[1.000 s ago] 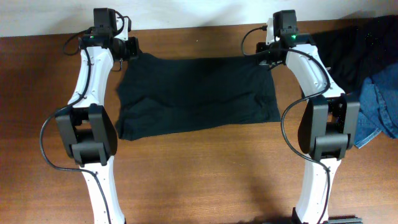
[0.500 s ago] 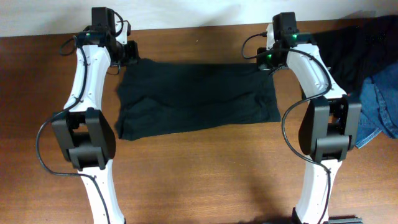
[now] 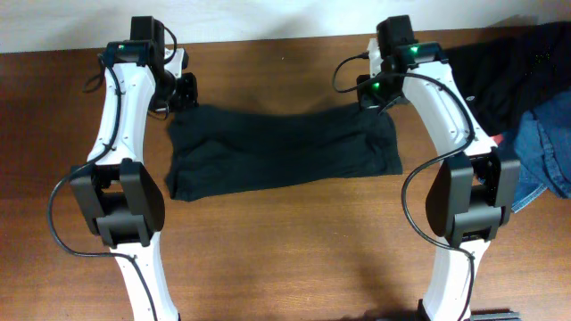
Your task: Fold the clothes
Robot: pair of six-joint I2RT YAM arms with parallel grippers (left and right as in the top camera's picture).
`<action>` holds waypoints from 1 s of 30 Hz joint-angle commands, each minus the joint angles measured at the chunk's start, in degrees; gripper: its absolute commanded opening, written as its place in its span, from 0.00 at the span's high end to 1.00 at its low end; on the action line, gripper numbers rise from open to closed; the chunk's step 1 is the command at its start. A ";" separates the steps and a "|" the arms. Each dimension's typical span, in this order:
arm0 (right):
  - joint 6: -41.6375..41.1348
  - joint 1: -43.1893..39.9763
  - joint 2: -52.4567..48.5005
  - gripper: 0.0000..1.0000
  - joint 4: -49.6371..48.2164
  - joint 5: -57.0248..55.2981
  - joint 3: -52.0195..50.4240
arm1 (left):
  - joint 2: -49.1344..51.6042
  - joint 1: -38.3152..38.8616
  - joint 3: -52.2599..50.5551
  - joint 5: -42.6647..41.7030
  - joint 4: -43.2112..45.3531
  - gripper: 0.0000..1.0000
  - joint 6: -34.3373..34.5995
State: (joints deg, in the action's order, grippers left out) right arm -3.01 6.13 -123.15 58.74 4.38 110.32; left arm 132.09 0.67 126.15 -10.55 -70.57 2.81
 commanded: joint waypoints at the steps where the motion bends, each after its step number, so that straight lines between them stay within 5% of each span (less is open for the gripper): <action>1: 0.22 0.50 1.55 0.96 1.20 -0.79 -0.50 | -1.86 -0.48 0.83 -0.61 -1.77 1.00 0.15; 30: 1.33 -2.73 1.53 0.96 9.49 -0.55 -0.55 | -6.45 -2.67 0.04 -0.79 -12.41 0.99 0.37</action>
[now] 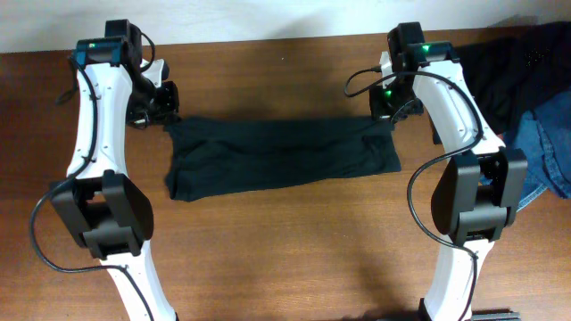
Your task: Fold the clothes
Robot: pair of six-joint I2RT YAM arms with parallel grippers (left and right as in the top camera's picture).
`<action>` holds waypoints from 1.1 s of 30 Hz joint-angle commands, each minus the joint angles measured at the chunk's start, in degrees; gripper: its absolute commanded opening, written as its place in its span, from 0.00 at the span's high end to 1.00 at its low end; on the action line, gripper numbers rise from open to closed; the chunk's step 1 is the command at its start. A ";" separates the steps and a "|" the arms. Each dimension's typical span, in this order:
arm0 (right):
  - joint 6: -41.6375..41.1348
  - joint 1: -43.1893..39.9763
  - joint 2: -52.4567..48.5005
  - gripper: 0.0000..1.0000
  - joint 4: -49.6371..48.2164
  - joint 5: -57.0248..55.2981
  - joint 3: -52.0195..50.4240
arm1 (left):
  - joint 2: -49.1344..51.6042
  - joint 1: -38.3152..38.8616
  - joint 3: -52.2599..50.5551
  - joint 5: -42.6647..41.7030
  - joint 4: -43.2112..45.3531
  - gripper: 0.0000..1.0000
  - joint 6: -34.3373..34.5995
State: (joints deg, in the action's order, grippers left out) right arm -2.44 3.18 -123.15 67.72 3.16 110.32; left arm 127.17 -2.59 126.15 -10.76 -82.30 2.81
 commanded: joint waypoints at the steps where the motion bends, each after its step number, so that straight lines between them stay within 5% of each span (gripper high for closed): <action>1: 0.76 0.17 1.53 0.96 0.83 0.68 -0.61 | -1.53 0.76 0.02 -0.57 -0.98 0.99 0.37; 23: 0.70 0.17 1.51 0.96 -1.90 -0.15 -11.34 | -1.53 1.38 -14.75 1.14 0.92 1.00 0.33; 25: 0.72 0.17 1.51 0.96 -1.90 -0.15 -11.74 | -1.53 1.38 -15.65 1.14 1.11 0.88 0.31; 27: 0.72 0.17 1.51 0.80 -1.95 -0.15 -12.09 | -1.53 1.38 -16.26 1.14 1.44 0.55 0.33; 28: 0.72 0.17 1.51 0.70 -1.97 -0.15 -12.09 | -1.53 1.38 -16.28 1.14 1.57 0.49 0.33; 33: 0.72 0.11 1.53 0.41 -2.58 -0.09 -10.51 | -2.29 1.31 -14.45 -0.20 4.22 0.44 0.37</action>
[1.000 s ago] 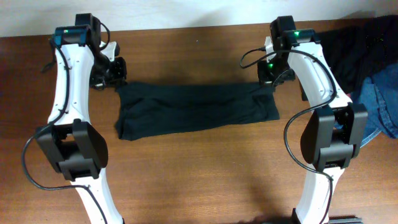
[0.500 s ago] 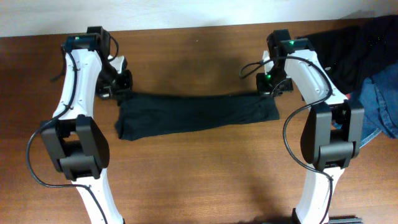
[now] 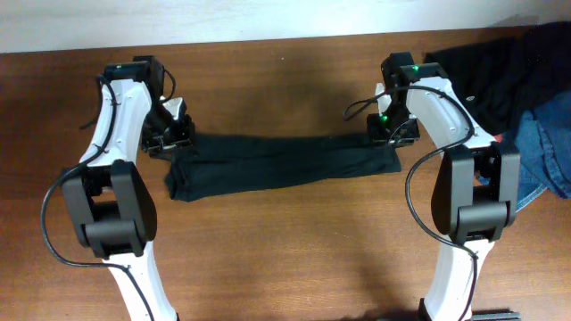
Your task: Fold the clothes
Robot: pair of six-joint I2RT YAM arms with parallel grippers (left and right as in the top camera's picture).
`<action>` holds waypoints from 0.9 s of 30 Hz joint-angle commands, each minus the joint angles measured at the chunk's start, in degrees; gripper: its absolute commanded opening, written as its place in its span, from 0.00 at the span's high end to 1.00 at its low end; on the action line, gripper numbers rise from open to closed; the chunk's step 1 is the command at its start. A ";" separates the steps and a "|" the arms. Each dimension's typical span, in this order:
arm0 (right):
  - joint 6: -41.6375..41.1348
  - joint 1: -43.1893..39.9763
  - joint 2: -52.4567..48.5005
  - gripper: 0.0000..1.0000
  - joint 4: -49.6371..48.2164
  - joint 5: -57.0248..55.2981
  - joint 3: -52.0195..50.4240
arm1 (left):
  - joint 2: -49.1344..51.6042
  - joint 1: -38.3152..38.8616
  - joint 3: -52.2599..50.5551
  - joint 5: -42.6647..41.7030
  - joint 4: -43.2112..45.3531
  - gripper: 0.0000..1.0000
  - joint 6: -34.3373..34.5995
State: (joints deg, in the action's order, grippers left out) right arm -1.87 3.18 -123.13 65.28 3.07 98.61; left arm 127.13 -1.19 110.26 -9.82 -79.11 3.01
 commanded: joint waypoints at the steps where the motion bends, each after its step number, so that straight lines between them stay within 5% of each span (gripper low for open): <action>1: 0.15 0.11 1.51 0.40 -0.11 0.13 1.88 | -2.62 -0.09 2.27 -1.99 1.38 0.45 0.15; 7: 0.17 0.22 1.66 0.39 3.21 2.80 9.18 | -6.82 0.70 5.05 -5.44 3.96 0.48 0.15; 10: 0.15 0.22 1.66 0.41 3.93 2.97 10.38 | -7.58 1.70 5.03 -5.42 4.74 0.60 0.13; 12: 0.13 0.24 1.36 0.65 3.80 2.97 10.08 | -7.23 2.67 4.66 -5.33 5.11 0.90 0.13; 13: 0.13 0.28 1.07 0.94 3.67 3.02 9.84 | -7.10 3.26 4.13 -5.27 5.60 0.99 0.13; 27: 0.17 2.12 0.61 0.96 -2.05 3.41 3.69 | -4.94 6.40 -9.90 -2.95 18.12 0.99 0.17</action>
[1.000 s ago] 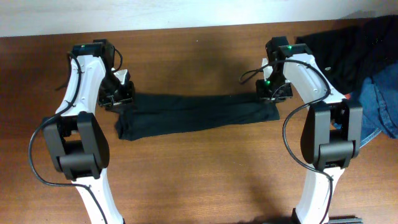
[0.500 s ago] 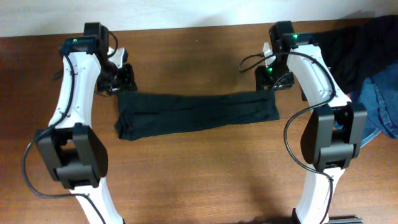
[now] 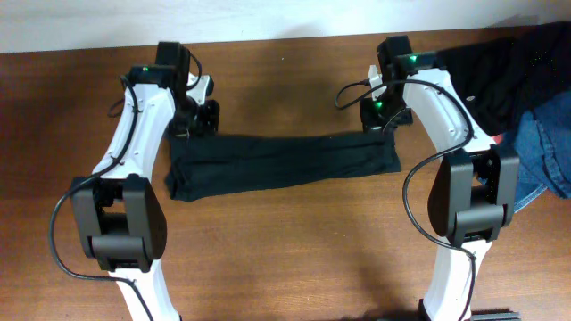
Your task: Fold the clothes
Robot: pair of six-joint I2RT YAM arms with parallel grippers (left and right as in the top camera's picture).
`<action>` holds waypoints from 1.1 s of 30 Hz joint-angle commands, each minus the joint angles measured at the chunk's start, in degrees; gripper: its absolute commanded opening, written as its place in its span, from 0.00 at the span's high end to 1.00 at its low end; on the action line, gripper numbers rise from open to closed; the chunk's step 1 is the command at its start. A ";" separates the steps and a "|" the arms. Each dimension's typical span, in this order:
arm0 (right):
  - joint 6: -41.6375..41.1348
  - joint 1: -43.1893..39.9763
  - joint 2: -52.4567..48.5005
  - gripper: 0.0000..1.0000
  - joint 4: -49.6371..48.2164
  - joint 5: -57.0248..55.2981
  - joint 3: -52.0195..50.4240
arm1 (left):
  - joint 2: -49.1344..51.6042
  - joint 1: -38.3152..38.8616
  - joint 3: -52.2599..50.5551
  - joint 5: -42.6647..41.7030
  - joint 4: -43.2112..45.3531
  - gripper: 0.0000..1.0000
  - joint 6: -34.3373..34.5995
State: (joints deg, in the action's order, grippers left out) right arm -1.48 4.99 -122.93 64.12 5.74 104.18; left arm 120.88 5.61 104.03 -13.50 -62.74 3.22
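Note:
A dark garment [image 3: 281, 165] lies on the table as a long, narrow folded strip running left to right. My left gripper [image 3: 202, 117] hovers just beyond the strip's far left corner. Beyond the far right corner is my right gripper [image 3: 379, 111]. No cloth hangs from either gripper, and the strip lies flat. The fingers look parted, though they are small and dark in the overhead view.
A heap of other clothes sits at the right table edge: a dark garment [image 3: 504, 67] and blue denim [image 3: 546, 143]. The wooden table [image 3: 285, 259] stretches bare in front of the strip. Both arm bases stand at the near edge.
Both grippers were down on the far corners of the narrowed strip. They now stand farther back, off the cloth. The strip has stayed where it was laid.
At first the garment lay wider, with both grippers at its far corners. Then the arms were spread outward with the far edge pulled taut. Then the far edge lay folded toward the near side, making a narrow strip. Now both grippers are off it.

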 commanded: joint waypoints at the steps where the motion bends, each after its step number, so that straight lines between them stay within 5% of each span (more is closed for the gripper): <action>1: -0.24 0.31 0.42 0.96 -1.77 0.74 -2.84 | 1.31 -0.39 -4.83 0.90 2.78 0.99 -0.04; 9: -0.22 0.24 0.42 0.96 -6.29 0.72 -9.38 | 1.31 -0.39 -9.07 0.85 6.88 1.00 -0.04; 33: -0.90 0.24 0.46 0.96 6.84 1.31 -9.84 | 1.31 -0.42 -9.07 1.95 5.88 0.99 -0.07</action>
State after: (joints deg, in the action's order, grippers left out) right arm -1.72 5.04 -122.93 71.61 5.98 94.59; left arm 121.75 5.50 95.18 -12.40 -56.82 3.22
